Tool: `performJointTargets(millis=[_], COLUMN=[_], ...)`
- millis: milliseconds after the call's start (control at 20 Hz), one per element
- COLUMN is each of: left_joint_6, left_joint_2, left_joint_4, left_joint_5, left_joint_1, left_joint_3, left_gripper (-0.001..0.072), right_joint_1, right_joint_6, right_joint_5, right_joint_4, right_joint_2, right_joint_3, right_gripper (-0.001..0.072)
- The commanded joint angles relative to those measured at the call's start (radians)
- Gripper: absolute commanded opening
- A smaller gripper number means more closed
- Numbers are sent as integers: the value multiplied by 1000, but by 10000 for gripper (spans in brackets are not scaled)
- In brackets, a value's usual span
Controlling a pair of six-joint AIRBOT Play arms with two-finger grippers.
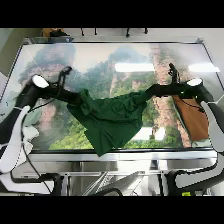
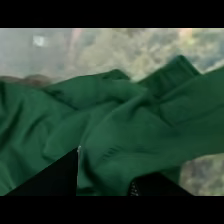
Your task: Fold the shirts.
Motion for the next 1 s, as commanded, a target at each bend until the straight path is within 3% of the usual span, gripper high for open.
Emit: performJointTargets(millis=[0, 150, 250, 300, 350, 400, 600, 650, 700, 750, 950], left_joint_6=[-7, -7, -7, -7, -7, -7, -7, -7, -13, -37, -74], left_joint_2=[-129, -159, -158, -158, -158, -158, -158, -158, -158, -158, -158], left_joint_4=[34, 34, 35, 35, 35, 35, 40, 45, 43, 44, 44], left_joint_5=[-48, -114, -114, -118, -122, -122, -154, -170, -189, -198, -249], left_joint_1=[6, 22, 22, 22, 22, 22, 26, 34, 43, 57, 157], left_joint_3=[58, 119, 118, 118, 118, 118, 118, 118, 118, 118, 117], left_gripper=[16, 16, 16, 16, 16, 16, 20, 139, 562, 684, 658], right_joint_1=[-57, -113, -105, -93, -78, -62, 53, 101, 145, 190, 339], right_joint_6=[54, 178, 198, 200, 213, 222, 259, 262, 262, 262, 261], right_joint_5=[56, 217, 233, 206, 165, 130, 87, 60, 23, -16, -215], right_joint_4=[-54, -171, -199, -200, -200, -196, -191, -176, -152, -121, -37], right_joint_2=[19, 101, 182, 225, 259, 288, 327, 326, 324, 319, 278], right_joint_3=[-16, -81, -234, -327, -408, -484, -647, -668, -681, -686, -685], right_gripper=[313, 329, 330, 432, 582, 650, 649, 650, 649, 647, 643])
